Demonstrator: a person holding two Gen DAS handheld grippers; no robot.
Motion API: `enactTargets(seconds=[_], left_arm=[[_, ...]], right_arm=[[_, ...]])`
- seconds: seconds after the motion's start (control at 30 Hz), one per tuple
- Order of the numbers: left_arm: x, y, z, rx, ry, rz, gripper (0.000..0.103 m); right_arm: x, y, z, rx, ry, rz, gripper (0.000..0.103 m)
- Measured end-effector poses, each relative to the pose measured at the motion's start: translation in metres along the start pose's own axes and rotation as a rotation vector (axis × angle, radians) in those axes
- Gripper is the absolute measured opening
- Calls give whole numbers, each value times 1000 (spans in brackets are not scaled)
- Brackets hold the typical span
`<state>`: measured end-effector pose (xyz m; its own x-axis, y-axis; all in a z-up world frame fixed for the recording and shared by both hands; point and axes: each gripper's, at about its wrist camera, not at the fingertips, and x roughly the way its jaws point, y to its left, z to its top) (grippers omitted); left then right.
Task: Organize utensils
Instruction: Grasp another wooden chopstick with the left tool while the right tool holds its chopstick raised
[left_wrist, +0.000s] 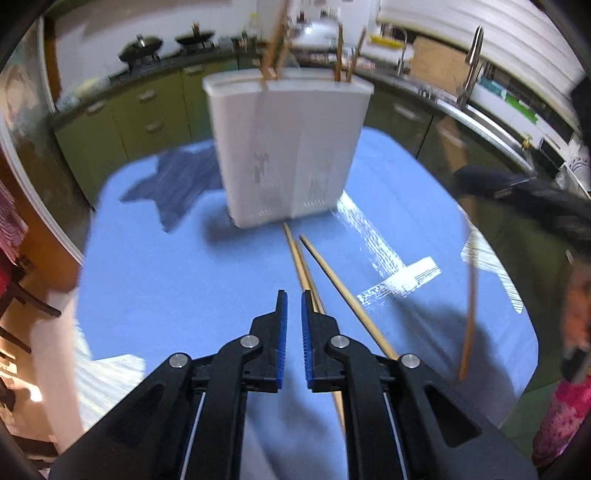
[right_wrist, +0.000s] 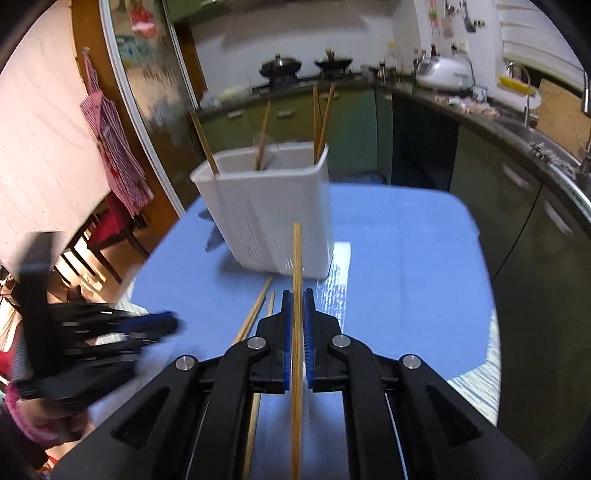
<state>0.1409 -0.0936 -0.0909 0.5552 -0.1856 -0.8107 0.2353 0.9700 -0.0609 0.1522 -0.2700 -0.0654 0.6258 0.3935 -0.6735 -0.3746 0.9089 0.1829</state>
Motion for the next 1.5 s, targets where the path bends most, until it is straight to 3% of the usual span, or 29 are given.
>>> enactTargets(seconds=[0.3,0.5,0.83,1.17,1.5], left_arm=[[73,12,14,-68,183,-48,9],[81,12,17,-57,197,-9,9],[74,7,27,-57,179,-25,9],[84,-3,30,-26,218,-14,9],[102,-16,43,-14,264,46,12]], right_arm=[[-36,-8,-2,1,-54,35,6],[-37,-16,-6,19,-61,55,6],[-33,-19,-8,23,-59,61,6],[-32,-20,-7,21,-60,70,6],[-33,-20,-8,23,-62,79,6]])
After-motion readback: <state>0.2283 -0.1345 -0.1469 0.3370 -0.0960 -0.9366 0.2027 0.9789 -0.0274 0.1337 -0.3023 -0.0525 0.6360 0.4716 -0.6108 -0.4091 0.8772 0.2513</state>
